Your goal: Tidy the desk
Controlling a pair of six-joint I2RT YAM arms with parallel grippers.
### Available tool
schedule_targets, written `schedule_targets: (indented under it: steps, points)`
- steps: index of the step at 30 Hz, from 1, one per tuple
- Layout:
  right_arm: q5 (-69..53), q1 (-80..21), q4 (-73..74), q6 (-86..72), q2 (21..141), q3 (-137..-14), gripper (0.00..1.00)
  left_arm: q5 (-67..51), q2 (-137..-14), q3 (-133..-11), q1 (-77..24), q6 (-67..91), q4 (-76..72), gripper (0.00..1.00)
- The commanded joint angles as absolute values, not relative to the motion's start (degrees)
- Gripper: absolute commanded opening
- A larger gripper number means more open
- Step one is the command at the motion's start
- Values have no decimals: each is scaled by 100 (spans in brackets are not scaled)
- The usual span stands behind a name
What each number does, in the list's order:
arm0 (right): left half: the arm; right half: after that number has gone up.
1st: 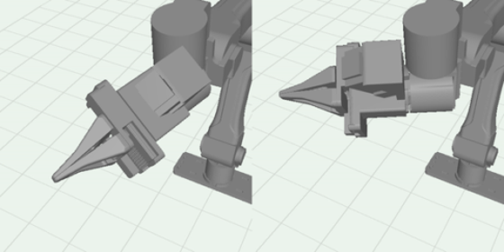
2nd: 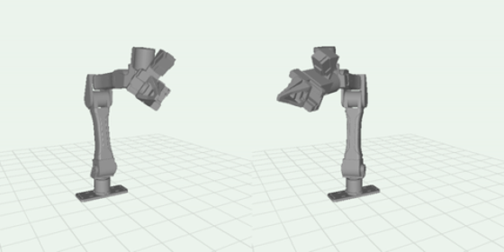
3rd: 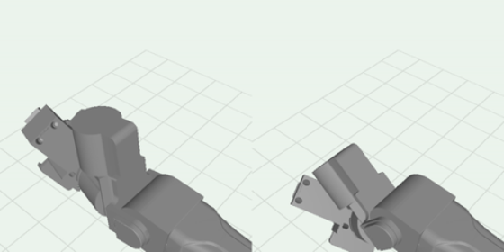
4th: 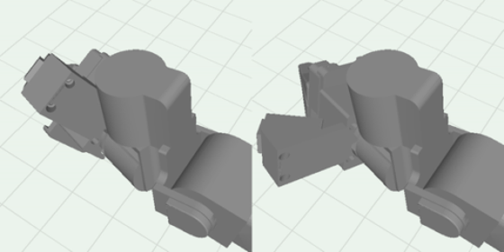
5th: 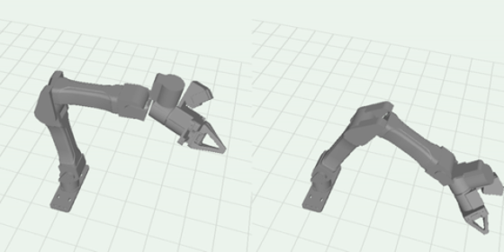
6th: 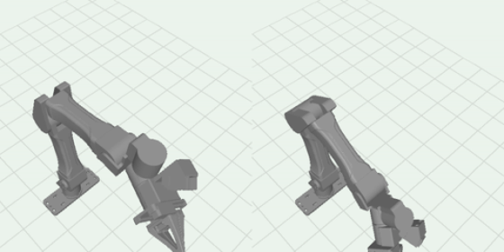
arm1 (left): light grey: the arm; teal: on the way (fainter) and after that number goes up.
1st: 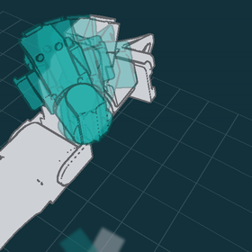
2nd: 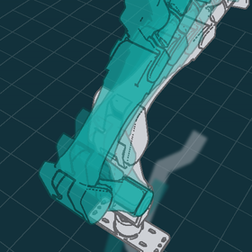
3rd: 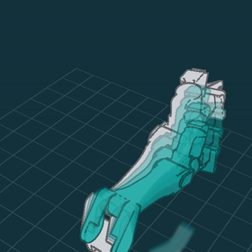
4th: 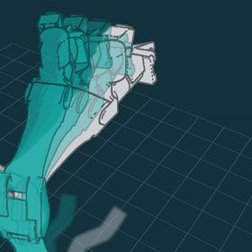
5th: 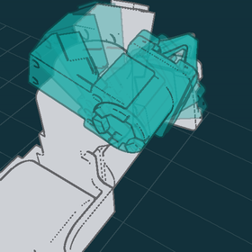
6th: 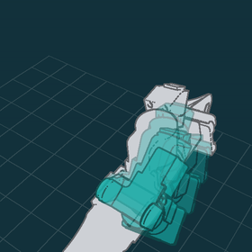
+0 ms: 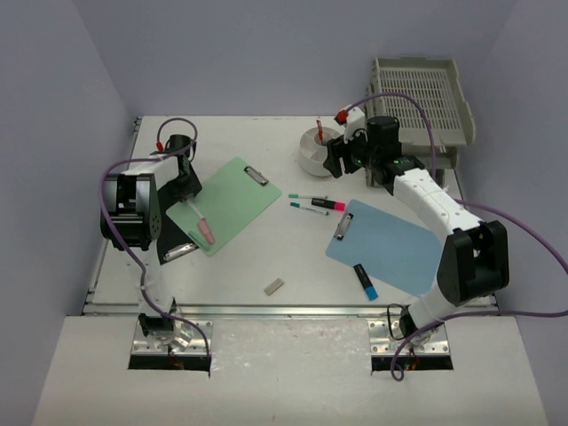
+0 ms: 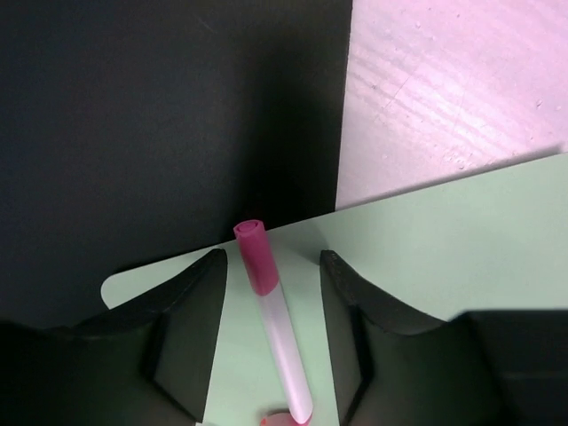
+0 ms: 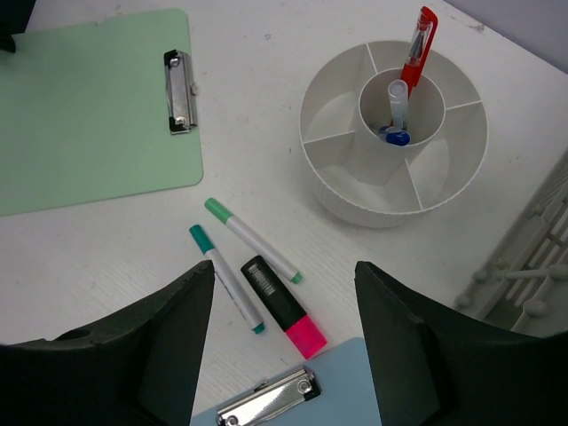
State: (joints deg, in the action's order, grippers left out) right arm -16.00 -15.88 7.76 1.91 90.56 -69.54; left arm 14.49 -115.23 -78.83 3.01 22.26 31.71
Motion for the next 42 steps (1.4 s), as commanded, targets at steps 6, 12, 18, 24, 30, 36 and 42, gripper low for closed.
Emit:
schedule_targets:
  steps: [6, 12, 18, 24, 30, 36, 42]
  points:
    - [-1784, -1573, 721, 141, 8894, -7154, 64, 625, -11716, -8077, 457, 2312, 3331, 0]
    - [-1781, -1573, 765, 143, 8801, -7152, 64, 241, -11394, -8468, 457, 2324, 3163, 0]
    - [-1681, -1557, 901, 236, 8745, -7154, 65, -160, -9572, -7322, 258, 2303, 660, 0]
    - [-1703, -1317, 1337, -174, 8857, -7404, 67, -235, -8507, -6406, -899, 870, -2245, 0]
    - [-2009, -772, 1520, -1008, 8877, -7288, 67, -1083, -8906, -6410, -1384, 656, -3918, 0]
    - [-2264, -464, 1483, -1361, 8819, -7140, 67, -1362, -10212, -7188, -1784, 1016, -5188, 0]
    - [-2474, -439, 1482, -1256, 8658, -6930, 70, -1389, -11237, -7838, -2318, 948, -5914, 0]
